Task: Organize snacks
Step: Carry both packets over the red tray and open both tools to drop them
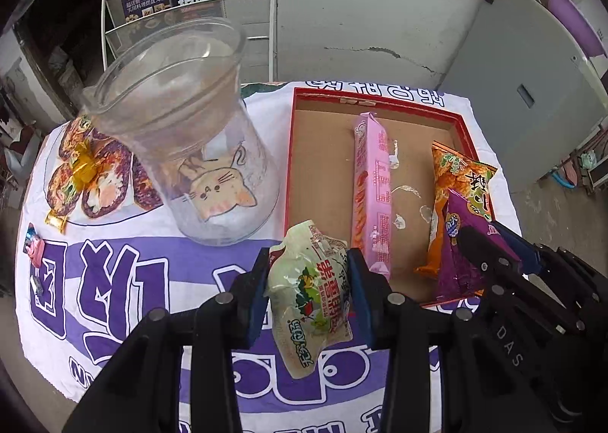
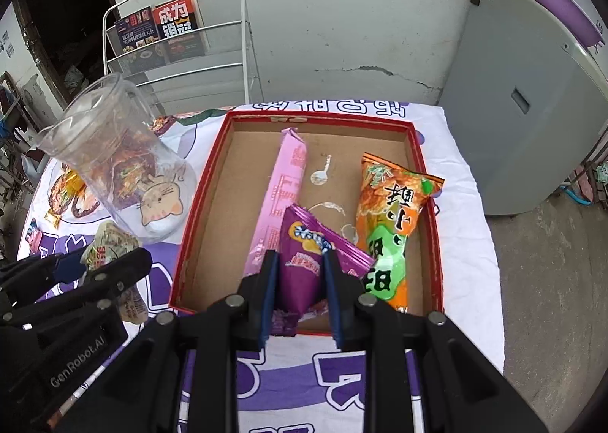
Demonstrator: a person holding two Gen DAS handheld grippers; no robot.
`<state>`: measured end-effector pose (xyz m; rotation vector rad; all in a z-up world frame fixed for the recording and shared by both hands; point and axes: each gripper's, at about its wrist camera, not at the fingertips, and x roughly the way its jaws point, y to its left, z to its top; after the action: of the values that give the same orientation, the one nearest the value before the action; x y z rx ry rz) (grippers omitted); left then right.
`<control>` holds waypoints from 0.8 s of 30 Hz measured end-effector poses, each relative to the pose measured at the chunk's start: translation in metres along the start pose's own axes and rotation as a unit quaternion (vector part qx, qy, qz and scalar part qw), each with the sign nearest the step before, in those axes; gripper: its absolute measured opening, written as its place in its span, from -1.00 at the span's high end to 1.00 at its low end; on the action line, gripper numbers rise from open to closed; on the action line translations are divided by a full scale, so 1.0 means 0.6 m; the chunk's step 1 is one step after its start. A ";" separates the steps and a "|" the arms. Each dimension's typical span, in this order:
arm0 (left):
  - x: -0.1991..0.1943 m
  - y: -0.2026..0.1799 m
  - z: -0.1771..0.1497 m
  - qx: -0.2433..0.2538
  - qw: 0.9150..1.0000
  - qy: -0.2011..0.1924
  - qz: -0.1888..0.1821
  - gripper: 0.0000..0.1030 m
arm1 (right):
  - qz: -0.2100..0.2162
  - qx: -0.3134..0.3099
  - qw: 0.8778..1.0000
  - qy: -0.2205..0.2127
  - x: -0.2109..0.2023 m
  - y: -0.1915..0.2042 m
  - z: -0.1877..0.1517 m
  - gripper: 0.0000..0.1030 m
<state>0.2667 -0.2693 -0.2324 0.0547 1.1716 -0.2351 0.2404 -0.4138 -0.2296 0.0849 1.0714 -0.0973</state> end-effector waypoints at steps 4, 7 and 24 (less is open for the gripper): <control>0.060 -0.027 0.035 0.008 1.000 0.001 0.011 0.26 | 0.014 -0.020 1.000 0.009 0.066 -0.020 0.031 0.56; 0.107 -0.030 0.049 0.006 1.000 0.013 0.016 0.26 | 0.020 -0.024 0.999 0.025 0.112 -0.027 0.041 0.56; 0.234 -0.043 0.062 0.008 0.998 0.062 0.020 0.24 | 0.042 -0.035 0.996 0.074 0.214 -0.048 0.038 0.54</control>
<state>0.3464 -0.3221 -0.3444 0.1082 1.2912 -0.2088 0.3179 -0.4501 -0.3320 0.0752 1.2167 0.0225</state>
